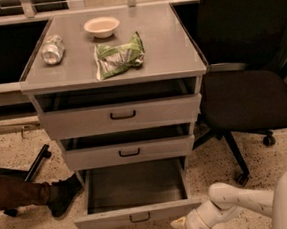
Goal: Close bottom drawer
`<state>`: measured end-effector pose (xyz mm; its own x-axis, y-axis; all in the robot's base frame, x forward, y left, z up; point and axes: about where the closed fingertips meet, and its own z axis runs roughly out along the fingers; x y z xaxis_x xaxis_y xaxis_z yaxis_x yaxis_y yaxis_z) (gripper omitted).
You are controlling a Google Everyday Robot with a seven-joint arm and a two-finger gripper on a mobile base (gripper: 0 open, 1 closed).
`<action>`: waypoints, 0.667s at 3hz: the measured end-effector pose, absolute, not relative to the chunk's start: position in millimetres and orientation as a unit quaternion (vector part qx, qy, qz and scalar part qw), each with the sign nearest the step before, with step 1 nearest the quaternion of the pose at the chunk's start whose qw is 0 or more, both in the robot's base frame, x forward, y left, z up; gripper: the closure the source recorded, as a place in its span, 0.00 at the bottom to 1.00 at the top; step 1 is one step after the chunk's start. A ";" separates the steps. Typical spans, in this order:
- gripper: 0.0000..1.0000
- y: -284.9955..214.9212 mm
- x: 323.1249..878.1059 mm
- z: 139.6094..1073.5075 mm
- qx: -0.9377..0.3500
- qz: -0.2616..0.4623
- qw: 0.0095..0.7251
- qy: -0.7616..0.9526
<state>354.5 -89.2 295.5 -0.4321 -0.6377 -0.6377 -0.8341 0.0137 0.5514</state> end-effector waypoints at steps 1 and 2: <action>0.00 -69.4 365.1 266.3 -0.547 0.460 0.113 0.690; 0.00 -60.3 378.6 252.8 -0.561 0.426 0.145 0.695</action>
Offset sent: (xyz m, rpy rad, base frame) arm 0.0499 0.0345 -0.0589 -0.0656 -0.2849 -0.0414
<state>378.6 -60.3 252.8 -0.3276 -0.6563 -0.6796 -0.9035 0.0073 0.4285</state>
